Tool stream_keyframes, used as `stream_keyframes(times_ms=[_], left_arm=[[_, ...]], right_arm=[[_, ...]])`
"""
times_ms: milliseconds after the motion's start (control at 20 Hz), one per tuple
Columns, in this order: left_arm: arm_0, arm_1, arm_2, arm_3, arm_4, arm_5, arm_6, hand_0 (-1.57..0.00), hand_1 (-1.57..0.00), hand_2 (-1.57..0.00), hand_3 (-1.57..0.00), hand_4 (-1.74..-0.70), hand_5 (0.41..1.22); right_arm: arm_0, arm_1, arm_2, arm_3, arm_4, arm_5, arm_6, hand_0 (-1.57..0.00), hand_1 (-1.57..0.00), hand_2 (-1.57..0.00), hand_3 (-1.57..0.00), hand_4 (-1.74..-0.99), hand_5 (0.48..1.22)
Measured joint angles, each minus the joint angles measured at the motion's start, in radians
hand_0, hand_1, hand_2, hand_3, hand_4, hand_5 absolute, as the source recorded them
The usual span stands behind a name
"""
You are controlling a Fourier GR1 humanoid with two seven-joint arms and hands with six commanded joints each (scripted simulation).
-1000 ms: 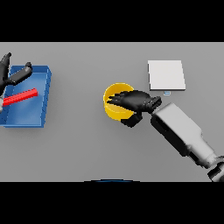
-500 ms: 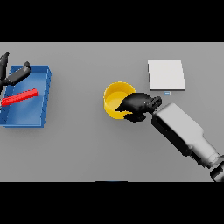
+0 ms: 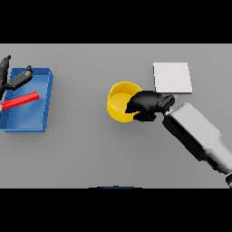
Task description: Pick up the red beaker and tilt it to pour out 1 green nut into yellow bowl. Pick up the yellow bowl and place it on the metallic measuring scale.
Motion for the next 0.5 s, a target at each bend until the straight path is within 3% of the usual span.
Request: stream_keyframes(times_ms=[50, 350, 500], left_arm=[[0.0, 0.008, 0.004, 0.009, 0.0, -0.006, -0.006, 0.0, 0.0, 0.0, 0.0, -0.8, 0.721], [-0.005, 0.011, 0.008, -0.004, 0.006, -0.008, -0.007, 0.0, 0.0, 0.0, 0.0, -0.81, 0.723], [-0.009, 0.01, 0.004, -0.008, 0.003, -0.006, 0.008, 0.0, 0.0, 0.0, 0.0, -0.8, 0.723]], right_arm=[[-0.005, -0.013, -0.011, -0.016, -0.007, 0.011, 0.012, -1.55, -1.55, -1.51, -1.38, -1.731, 1.216], [-0.044, -0.074, -0.073, -0.108, -0.037, 0.072, 0.117, -1.57, -1.57, -1.55, -1.26, -1.721, 1.219], [-0.042, -0.081, -0.083, -0.124, -0.051, 0.085, 0.129, -1.57, -1.57, -1.56, -1.24, -1.719, 1.22]])
